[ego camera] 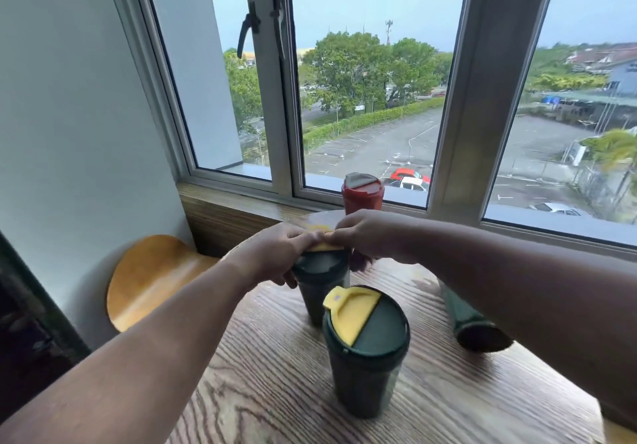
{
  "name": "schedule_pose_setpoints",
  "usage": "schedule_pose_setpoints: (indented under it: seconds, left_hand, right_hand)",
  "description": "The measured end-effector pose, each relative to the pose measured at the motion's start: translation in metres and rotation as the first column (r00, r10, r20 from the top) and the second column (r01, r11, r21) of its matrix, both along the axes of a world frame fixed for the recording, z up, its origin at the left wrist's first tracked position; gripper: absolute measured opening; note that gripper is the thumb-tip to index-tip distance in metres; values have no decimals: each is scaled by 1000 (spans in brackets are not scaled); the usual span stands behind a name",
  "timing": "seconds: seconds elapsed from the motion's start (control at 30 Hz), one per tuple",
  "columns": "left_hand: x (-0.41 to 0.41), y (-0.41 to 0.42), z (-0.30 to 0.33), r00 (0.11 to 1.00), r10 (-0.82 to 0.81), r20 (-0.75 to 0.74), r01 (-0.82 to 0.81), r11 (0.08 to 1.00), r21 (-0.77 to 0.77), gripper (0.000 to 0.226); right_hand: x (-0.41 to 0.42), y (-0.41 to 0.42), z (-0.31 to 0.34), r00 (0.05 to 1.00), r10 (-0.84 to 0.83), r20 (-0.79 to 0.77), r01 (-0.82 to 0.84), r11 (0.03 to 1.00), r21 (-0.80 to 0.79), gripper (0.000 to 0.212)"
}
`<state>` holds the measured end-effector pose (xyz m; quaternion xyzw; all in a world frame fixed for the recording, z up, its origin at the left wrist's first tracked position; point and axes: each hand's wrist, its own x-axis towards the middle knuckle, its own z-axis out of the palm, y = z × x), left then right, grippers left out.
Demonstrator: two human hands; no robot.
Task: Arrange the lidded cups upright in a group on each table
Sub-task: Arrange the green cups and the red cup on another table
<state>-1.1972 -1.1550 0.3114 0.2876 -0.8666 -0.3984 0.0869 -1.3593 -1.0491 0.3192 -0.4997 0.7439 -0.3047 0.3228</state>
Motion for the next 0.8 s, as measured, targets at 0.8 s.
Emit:
schedule_pose_setpoints:
  seconds: [0.8]
  left_hand:
    - [-63,47,58,976,-155,150,205,883,-423,19]
  right_hand:
    - [-51,113,18,861,-173,-477,89,977,-194,31]
